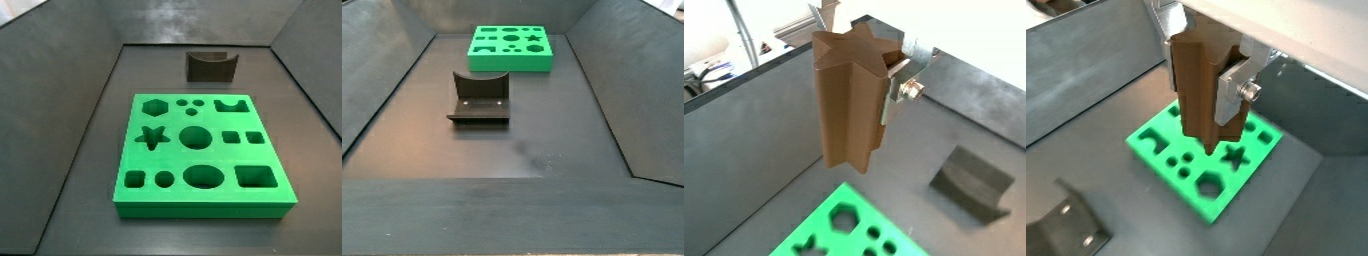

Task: Pick up the star object. Move up. Move to above the board. Insert the star object.
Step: Move to above the board, then insert the star object.

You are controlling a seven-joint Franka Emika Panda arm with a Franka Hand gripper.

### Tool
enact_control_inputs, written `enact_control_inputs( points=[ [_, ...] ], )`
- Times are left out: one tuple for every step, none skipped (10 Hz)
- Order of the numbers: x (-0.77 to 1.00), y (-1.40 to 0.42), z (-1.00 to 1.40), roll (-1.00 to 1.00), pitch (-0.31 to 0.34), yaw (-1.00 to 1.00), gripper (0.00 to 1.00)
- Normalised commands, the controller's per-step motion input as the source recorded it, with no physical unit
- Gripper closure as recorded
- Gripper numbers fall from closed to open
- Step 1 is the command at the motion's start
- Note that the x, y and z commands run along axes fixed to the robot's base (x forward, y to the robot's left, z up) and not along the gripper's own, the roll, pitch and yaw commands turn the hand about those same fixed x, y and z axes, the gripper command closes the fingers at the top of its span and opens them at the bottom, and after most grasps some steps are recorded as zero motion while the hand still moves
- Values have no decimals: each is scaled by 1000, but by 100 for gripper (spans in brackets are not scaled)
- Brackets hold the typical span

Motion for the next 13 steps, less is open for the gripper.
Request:
enact_control_inputs(
  points=[
    [176,-913,122,8,140,10,100],
    [150,-641,93,18,140,12,100],
    [110,-328,56,37,125,10,100],
    [87,-177,39,47,104,10,100],
    [0,0,-57,0,-3,0,100],
    [0,-3,-220,64,-6,0,100],
    [-63,-29,-306,137,-34,0,100],
    [-43,-66,-406,133,-59,0,100],
    [-49,-100,-534,116,-93,9,100],
    [-66,-129,-623,94,-120,37,100],
    [-143,-157,-689,106,-154,46,100],
    [-51,-209,-740,123,-143,80,100],
    [0,-200,-740,116,-131,77,100]
  ],
)
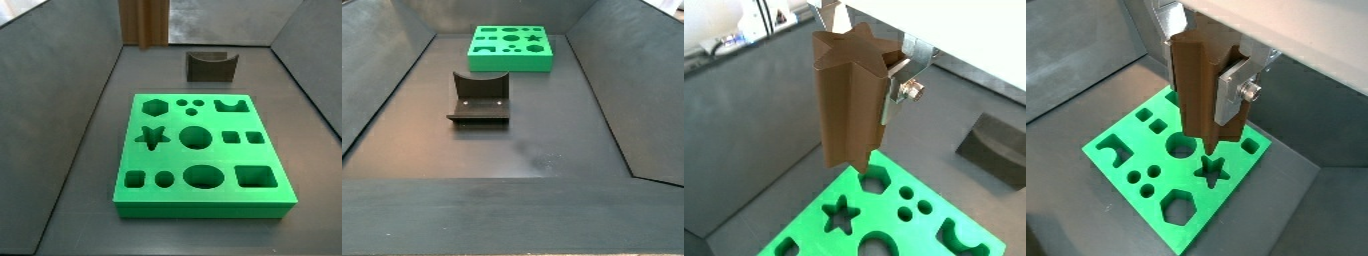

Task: Pick up the star object. Move up. Move to above the board. Insert the star object.
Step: Insert the star object.

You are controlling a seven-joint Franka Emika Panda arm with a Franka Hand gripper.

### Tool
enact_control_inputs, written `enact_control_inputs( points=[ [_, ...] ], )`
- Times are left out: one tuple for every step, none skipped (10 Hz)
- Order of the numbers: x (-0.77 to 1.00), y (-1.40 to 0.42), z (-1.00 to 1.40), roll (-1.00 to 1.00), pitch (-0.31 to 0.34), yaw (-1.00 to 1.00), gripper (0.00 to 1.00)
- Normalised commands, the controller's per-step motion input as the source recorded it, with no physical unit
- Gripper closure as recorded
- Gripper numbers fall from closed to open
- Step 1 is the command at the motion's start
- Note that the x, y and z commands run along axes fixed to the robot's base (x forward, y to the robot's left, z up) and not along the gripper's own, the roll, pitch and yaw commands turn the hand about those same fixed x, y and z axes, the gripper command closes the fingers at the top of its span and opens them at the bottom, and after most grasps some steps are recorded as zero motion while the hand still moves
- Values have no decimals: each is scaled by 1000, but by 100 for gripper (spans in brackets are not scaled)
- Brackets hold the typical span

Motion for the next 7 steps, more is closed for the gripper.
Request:
enact_control_inputs(
  points=[
    [0,-197,-694,126,-111,69,100],
    [0,-177,-660,124,-90,60,100],
    [0,-166,-637,127,-84,54,100],
    [0,-137,-637,133,-73,71,100],
    [31,-100,-620,144,-64,106,100],
    [37,-74,-631,144,-63,123,100],
    [66,-66,-623,147,-57,140,100]
  ],
)
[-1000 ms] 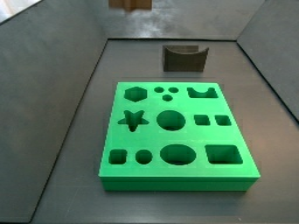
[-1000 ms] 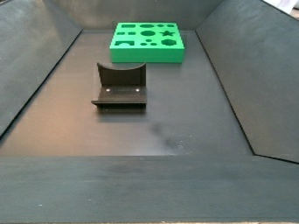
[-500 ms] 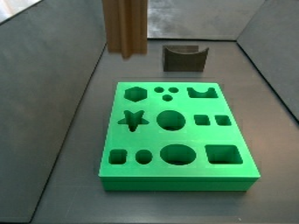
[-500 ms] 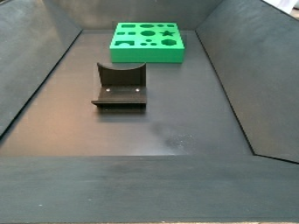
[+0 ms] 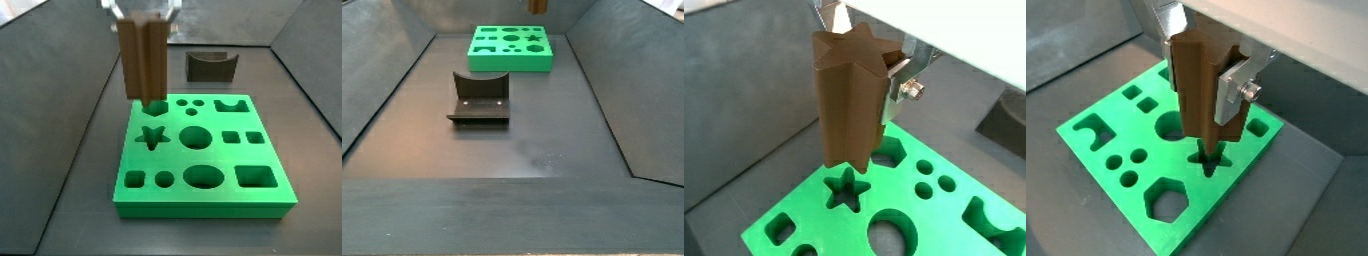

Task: Pick up the star object. Move up. Move to above the board. Insert the star object.
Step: Insert the star object.

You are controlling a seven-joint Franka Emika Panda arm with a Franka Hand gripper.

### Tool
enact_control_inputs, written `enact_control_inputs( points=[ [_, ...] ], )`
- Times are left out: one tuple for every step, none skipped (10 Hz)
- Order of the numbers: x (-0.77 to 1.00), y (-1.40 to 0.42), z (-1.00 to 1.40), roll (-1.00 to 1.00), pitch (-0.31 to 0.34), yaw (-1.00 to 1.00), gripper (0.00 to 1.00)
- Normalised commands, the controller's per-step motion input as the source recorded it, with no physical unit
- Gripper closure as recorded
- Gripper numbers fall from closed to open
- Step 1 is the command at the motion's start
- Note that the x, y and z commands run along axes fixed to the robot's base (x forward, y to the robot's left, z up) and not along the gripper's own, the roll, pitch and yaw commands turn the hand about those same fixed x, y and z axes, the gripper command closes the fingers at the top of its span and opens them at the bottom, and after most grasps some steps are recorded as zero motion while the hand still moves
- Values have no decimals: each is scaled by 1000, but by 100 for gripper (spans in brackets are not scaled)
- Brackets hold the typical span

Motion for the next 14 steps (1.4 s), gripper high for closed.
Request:
enact_control_inputs(
  points=[
    [60,-114,-623,146,-60,120,100],
    [109,-189,-589,121,-60,77,100],
    [134,-149,-557,119,-46,43,100],
    [123,-114,-551,123,-40,31,100],
    [103,-91,-560,123,-39,17,100],
    [106,-83,-566,124,-33,17,100],
    [100,-60,-531,111,-26,9,100],
    [37,0,0,0,0,0,100],
    [0,23,-23,7,17,0,100],
    [0,0,-297,70,0,83,100],
    [14,0,-377,86,0,109,100],
    [66,0,-417,80,0,134,100],
    [51,0,-369,64,0,74,100],
    [154,0,-400,31,0,34,100]
  ],
)
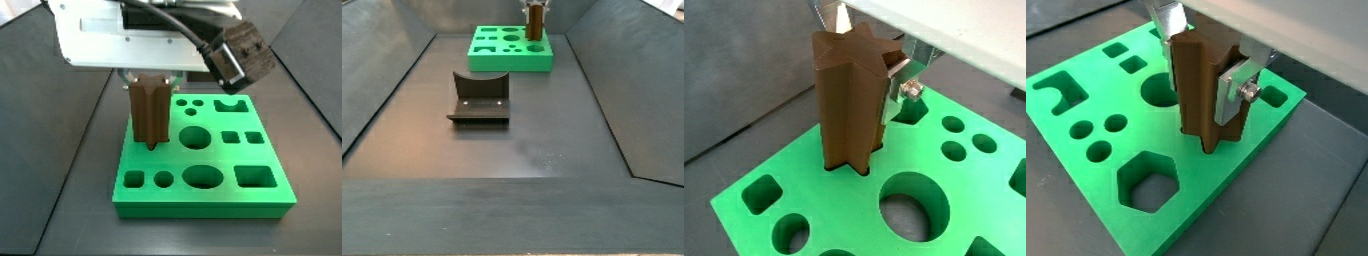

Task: Pick up the star object. Move up. Move to above the board. Insert the star object.
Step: Insert the star object.

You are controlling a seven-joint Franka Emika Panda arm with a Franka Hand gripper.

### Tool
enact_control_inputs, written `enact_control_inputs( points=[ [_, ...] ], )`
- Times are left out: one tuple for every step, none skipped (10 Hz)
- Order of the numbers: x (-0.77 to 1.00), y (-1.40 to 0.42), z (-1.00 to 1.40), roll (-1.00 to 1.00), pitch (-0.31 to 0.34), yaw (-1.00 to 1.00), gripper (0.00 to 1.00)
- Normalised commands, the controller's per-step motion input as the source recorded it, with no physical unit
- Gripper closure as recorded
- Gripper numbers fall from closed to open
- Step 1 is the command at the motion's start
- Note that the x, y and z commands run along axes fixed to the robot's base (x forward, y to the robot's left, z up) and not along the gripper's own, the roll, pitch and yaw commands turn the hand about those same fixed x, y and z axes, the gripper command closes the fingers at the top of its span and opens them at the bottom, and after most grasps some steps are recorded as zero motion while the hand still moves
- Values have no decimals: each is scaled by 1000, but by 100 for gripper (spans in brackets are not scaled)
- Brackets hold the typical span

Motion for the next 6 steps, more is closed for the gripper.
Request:
enact_control_inputs(
  points=[
    [120,0,-454,64,0,51,100],
    [37,0,-517,69,0,49,100],
    [0,0,-620,94,-27,49,100],
    [-6,-20,-711,130,-99,29,100],
    [-31,-26,-717,133,-120,23,100],
    [0,-11,-700,104,-93,26,100]
  ],
)
